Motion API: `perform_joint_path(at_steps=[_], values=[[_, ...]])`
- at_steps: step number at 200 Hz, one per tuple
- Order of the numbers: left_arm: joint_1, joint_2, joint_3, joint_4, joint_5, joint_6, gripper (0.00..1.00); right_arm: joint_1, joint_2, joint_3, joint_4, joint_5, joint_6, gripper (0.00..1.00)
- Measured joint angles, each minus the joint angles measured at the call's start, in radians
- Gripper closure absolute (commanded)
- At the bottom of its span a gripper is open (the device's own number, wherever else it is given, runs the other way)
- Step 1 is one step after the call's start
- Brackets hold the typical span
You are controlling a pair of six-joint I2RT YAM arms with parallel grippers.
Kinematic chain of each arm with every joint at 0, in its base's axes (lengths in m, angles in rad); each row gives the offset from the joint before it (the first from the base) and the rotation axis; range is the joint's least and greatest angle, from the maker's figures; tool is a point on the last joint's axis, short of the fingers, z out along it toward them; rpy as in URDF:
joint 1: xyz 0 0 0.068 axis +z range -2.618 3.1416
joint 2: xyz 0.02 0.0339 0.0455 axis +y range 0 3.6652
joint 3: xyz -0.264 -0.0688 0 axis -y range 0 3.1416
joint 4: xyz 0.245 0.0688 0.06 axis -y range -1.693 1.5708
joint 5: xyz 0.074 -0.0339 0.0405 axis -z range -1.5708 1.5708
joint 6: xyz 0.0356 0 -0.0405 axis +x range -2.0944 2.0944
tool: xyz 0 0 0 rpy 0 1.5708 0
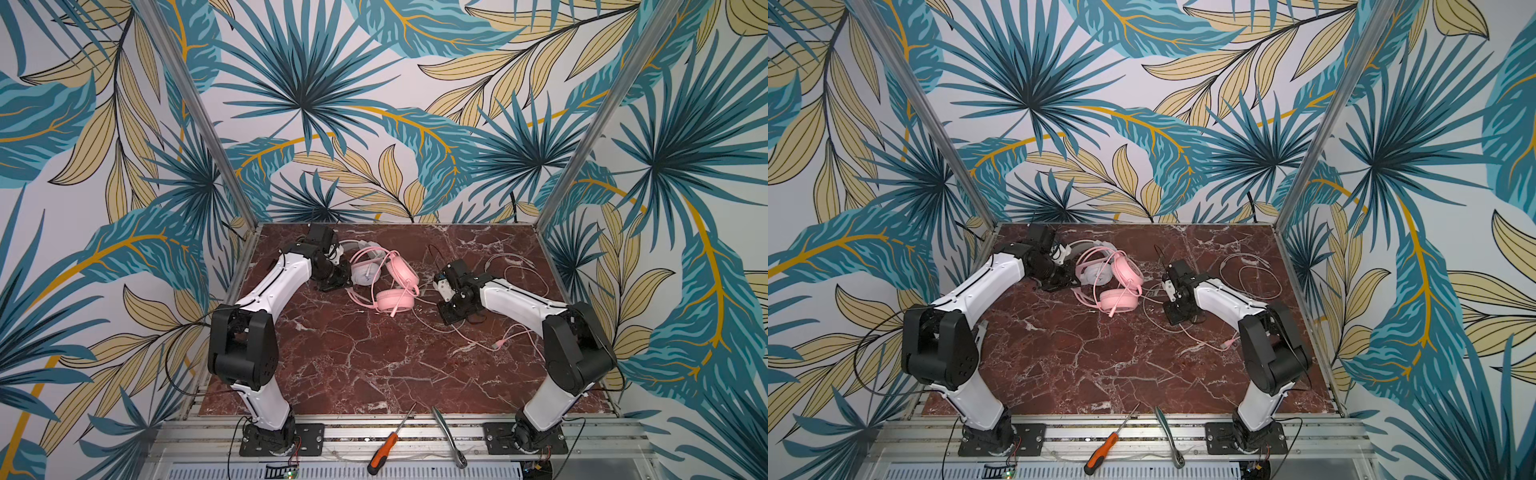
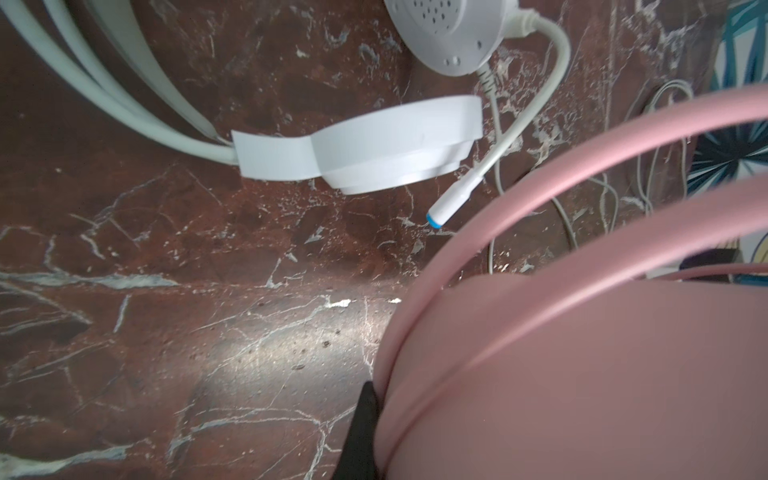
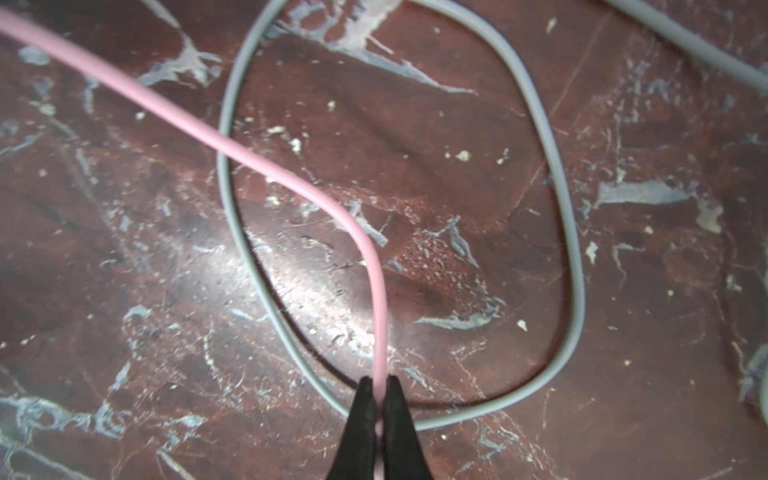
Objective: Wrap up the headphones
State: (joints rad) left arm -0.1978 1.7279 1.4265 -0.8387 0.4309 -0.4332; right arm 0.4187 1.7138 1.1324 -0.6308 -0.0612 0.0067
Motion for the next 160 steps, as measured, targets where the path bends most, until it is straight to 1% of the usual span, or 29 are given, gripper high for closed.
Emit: perform_joint_path(at_steps=[64, 107, 160], values=[[0.010, 0.000, -0.034, 0.121, 0.116, -0.109, 1.00, 0.037, -0.035, -0.054, 0.048, -0.049, 0.001, 1.00], [0.030, 0.000, -0.035, 0.166, 0.125, -0.168, 1.00, 0.074, -0.075, -0.098, 0.098, -0.052, 0.000, 1.00], [0.046, 0.000, -0.035, 0.197, 0.095, -0.255, 1.00, 0.123, -0.137, -0.155, 0.177, -0.058, -0.026, 1.00]])
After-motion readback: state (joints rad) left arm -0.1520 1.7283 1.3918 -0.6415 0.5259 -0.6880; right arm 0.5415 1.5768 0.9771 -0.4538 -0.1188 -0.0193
